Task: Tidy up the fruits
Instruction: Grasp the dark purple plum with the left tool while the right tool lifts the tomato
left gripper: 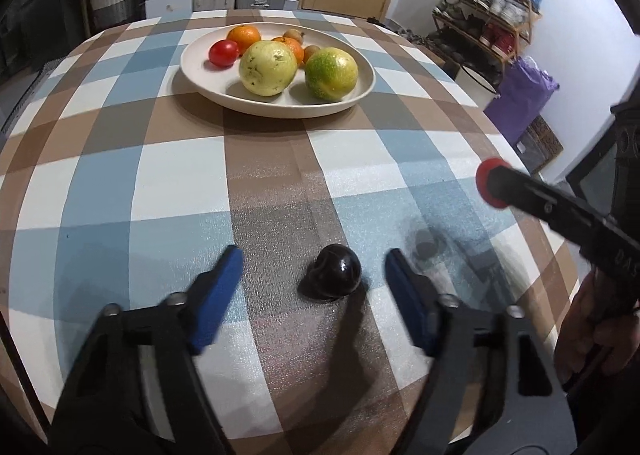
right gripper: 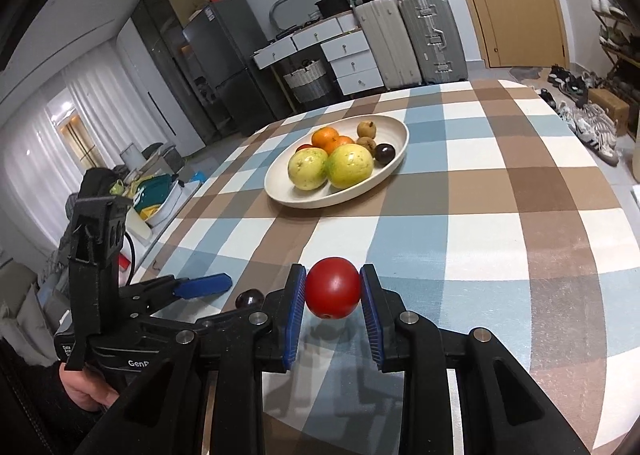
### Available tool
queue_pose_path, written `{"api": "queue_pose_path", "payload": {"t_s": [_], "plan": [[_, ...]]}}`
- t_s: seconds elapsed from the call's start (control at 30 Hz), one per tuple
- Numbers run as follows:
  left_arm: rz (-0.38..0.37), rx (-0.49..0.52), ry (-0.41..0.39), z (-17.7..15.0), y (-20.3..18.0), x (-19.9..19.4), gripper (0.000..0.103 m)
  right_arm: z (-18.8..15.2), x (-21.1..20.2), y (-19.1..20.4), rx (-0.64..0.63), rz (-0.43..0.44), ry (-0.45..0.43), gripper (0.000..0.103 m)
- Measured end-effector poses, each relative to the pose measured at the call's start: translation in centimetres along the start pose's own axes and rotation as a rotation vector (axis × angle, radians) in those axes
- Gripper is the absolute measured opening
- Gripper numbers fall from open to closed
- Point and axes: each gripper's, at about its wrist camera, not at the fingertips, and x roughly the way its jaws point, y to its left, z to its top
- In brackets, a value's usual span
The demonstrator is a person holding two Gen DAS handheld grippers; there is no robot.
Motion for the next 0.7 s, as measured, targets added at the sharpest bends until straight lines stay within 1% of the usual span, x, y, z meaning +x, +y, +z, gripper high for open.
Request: {"api": "queue_pose_path", "payload": {"t_s": [0.03, 0.07, 0.1, 0.13, 0.17, 0.2, 0.3, 0.43, 0.57, 0.7], "plan": [[-0.003, 0.009, -0.001, 0.0, 0.0, 0.0, 0.047, 0.0, -0.1, -0.1, 0.003, -0.002, -0.004, 0.028], [-0.015, 0.014, -0.001, 0.0, 0.1, -0.1, 0.045, 0.1, -0.2, -0.1, 0.003, -0.005, -0.006, 0.028], [-0.036, 0.007, 0.004, 0.0, 0.3, -0.1, 0.037, 0.1, -0.3, -0.1, 0.002, -0.013, -0.014, 0.028], [-0.078, -0.007, 0.014, 0.1, 0.5, -0.1, 0.027, 0.2, -0.3, -0.1, -0.001, -0.018, -0.017, 0.028], [-0.123, -0.022, 0.031, 0.2, 0.7, 0.1, 0.022, 0.2, -0.3, -0.1, -0.003, -0.022, -0.017, 0.028], [-0.127, -0.026, 0.034, 0.2, 0.7, 0.1, 0.022, 0.2, -0.3, -0.2, 0.0, -0.02, -0.015, 0.028], [-0.112, 0.008, 0.027, 0.2, 0.3, -0.1, 0.022, 0.2, -0.2, -0.3, 0.004, -0.017, -0.012, 0.028], [-0.122, -0.014, 0.021, 0.6, 0.7, -0.3, 0.022, 0.4, -0.1, -0.2, 0.003, -0.013, -0.015, 0.028], [-0.127, -0.023, 0.002, 1.6, 1.3, -0.9, 0.022, 1.3, 0.0, -0.2, 0.007, 0.006, -0.024, 0.028], [-0.124, -0.03, -0.022, 3.3, 2.3, -1.7, 0.022, 2.6, 0.4, 0.2, -0.002, 0.023, -0.03, 0.028]]}}
